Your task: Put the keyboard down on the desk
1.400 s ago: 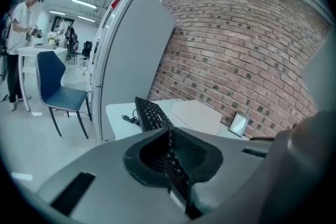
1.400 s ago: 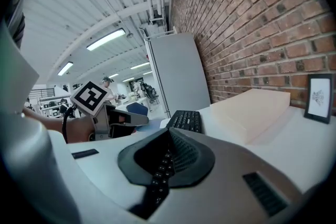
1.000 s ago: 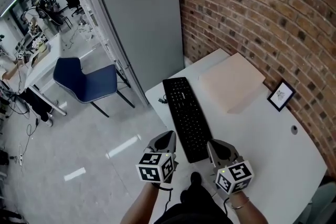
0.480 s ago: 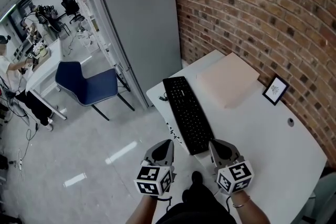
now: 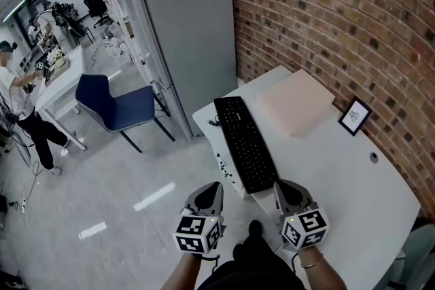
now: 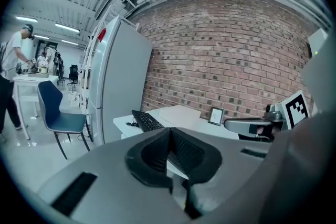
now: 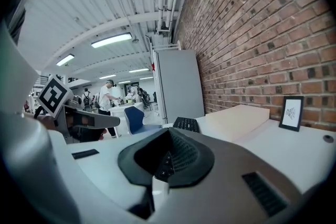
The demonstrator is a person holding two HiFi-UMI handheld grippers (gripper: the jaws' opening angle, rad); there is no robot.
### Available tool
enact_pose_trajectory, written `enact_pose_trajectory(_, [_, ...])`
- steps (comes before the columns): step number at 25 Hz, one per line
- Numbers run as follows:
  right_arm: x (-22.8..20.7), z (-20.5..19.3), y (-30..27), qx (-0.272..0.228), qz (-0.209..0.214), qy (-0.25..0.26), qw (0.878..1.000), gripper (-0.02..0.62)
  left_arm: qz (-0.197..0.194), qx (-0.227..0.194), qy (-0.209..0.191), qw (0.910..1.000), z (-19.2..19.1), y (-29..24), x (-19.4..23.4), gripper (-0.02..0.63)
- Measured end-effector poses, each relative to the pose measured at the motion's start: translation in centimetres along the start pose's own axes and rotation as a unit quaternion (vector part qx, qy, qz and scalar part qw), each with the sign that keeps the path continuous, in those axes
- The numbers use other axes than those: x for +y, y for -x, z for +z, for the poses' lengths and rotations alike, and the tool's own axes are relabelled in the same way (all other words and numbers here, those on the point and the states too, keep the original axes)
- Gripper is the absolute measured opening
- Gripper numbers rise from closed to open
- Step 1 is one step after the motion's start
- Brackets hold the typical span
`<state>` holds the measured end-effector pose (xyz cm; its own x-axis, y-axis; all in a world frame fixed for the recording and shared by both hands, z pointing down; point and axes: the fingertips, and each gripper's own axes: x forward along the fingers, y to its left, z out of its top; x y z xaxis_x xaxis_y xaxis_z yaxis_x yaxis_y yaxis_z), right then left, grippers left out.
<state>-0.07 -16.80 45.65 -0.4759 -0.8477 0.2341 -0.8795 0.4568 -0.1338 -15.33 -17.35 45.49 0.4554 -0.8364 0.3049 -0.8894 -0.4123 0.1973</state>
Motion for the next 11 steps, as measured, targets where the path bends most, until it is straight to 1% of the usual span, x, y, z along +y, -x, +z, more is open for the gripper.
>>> enact_pose_trajectory(6, [0.1, 0.1, 0.7, -0.003, 0.0, -0.003, 1.0, 0.005, 0.003, -0.011, -0.01, 0.9999, 0.9, 0.8, -0.4, 0.009])
enact_pose_trajectory(11, [0.6, -0.9, 1.9, 0.008, -0.001, -0.016, 1.0, 0.005, 0.003, -0.007, -0.007, 0.9999, 0.9, 1.9, -0.7, 0.009])
